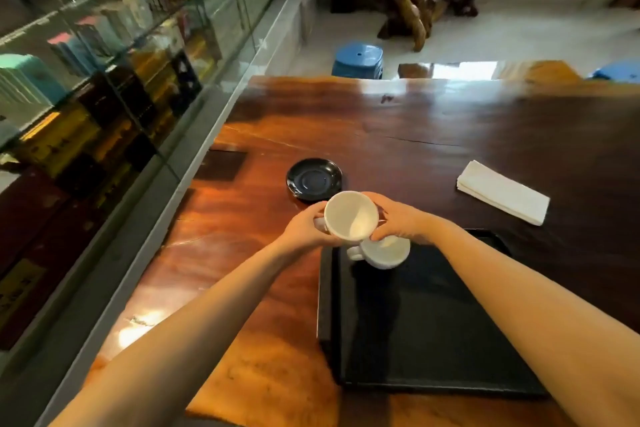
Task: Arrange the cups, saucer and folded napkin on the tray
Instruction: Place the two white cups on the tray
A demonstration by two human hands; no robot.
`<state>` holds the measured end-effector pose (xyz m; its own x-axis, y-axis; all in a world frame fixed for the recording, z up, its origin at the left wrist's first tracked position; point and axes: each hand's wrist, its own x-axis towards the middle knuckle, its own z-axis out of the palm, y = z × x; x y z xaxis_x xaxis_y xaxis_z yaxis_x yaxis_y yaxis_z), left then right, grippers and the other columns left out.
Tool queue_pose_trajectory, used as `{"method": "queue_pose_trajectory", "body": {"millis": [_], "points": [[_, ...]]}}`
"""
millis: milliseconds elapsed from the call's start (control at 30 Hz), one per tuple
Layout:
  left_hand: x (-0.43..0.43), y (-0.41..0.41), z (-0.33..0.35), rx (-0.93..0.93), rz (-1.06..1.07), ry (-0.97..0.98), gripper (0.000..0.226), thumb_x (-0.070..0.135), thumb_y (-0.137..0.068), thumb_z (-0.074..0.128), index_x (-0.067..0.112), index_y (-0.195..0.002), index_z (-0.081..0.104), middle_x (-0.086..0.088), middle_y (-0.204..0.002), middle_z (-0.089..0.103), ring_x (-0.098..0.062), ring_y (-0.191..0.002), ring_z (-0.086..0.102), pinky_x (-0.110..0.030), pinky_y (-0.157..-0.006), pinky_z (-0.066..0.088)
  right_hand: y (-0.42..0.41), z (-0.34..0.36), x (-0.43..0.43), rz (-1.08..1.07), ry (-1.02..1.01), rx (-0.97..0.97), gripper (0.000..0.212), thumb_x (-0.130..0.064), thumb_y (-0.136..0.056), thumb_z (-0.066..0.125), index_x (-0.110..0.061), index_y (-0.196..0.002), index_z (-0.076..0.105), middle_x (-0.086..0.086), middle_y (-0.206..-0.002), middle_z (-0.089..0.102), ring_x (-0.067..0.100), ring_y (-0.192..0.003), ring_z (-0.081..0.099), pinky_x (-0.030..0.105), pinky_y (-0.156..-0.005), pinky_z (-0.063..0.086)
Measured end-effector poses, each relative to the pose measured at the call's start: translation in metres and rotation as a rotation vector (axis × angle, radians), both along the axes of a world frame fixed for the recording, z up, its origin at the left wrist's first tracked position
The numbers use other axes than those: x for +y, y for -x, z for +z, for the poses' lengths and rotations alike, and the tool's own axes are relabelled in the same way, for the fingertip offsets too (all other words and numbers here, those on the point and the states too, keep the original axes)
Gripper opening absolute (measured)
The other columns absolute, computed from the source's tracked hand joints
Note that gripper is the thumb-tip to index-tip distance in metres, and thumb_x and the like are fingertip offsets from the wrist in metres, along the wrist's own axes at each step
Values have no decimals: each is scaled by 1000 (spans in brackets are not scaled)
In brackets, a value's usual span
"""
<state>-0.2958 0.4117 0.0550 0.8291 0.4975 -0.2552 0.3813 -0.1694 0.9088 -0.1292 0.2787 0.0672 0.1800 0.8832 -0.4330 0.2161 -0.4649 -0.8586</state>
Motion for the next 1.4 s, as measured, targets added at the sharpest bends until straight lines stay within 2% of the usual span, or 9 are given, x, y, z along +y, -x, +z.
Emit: {"method": "queue_pose_trajectory", "body": {"millis": [67, 167, 267, 367, 467, 667, 900, 1067, 1400], "points": [[-20, -27, 2, 12, -11, -7, 67, 3, -62, 80, 21, -121, 55, 3, -107, 62, -12, -102, 57, -30, -91, 48, -23, 4, -22, -17, 9, -14, 80, 9, -76, 65, -29, -137, 30, -2, -134, 42, 18, -124, 40, 38, -104, 38], [-52, -67, 3, 36, -5, -6, 70, 2, -63, 77, 20, -125, 52, -2, -114, 61, -16, -107, 56, -28, -89, 45, -60, 10, -56, -64, 56, -48, 82, 3, -75, 69, -27, -140, 27, 1, -142, 35, 23, -129, 37, 48, -111, 33], [-86, -102, 0, 51, 7, 27, 69, 6, -63, 78, 21, -124, 51, -1, -117, 58, -17, -109, 54, -28, -87, 44, -94, 9, -89, -86, 75, -65, 81, 2, -75, 69, -24, -138, 26, 3, -140, 36, 24, -128, 39, 47, -111, 33], [-121, -129, -5, 50, 22, 82, 65, 6, -63, 79, 27, -117, 49, 5, -110, 55, -13, -105, 51, -21, -79, 44, -120, 1, -120, -100, 93, -49, 80, 4, -75, 68, -22, -139, 28, 5, -140, 38, 24, -128, 39, 47, -111, 34], [-148, -148, -16, 87, 38, 115, 65, 6, -63, 79, 28, -115, 47, 4, -110, 53, -15, -108, 51, -29, -88, 46, -137, -11, -146, -130, 115, -31, 80, 7, -72, 67, -25, -137, 32, 4, -137, 41, 24, -126, 41, 49, -110, 34], [-181, -169, -50, 235, 4, 112, 69, 3, -64, 77, 24, -123, 47, 5, -110, 51, -11, -104, 47, -28, -86, 41, -149, -50, -180, -158, 196, 12, 80, 6, -71, 65, -31, -135, 34, 0, -135, 43, 22, -124, 41, 42, -105, 35], [-193, -176, -89, 321, -14, 95, 72, 0, -65, 76, 18, -129, 46, -5, -131, 53, -17, -116, 48, -30, -93, 41, -143, -85, -195, -213, 247, 67, 84, 12, -73, 60, -27, -141, 29, 3, -136, 43, 20, -122, 42, 35, -99, 39], [-197, -181, -102, 358, -30, 95, 73, 0, -67, 75, 20, -130, 44, -6, -132, 52, -21, -123, 47, -35, -98, 42, -147, -97, -197, -222, 263, 67, 85, 12, -73, 60, -28, -142, 30, 4, -138, 41, 23, -128, 40, 47, -108, 36], [-194, -182, -103, 407, -100, 75, 79, 10, -69, 78, 22, -136, 36, -4, -139, 46, -22, -128, 43, -39, -105, 38, -152, -95, -191, -168, 308, -35, 83, 9, -75, 62, -25, -142, 28, 4, -142, 37, 24, -132, 35, 46, -110, 33]]}}
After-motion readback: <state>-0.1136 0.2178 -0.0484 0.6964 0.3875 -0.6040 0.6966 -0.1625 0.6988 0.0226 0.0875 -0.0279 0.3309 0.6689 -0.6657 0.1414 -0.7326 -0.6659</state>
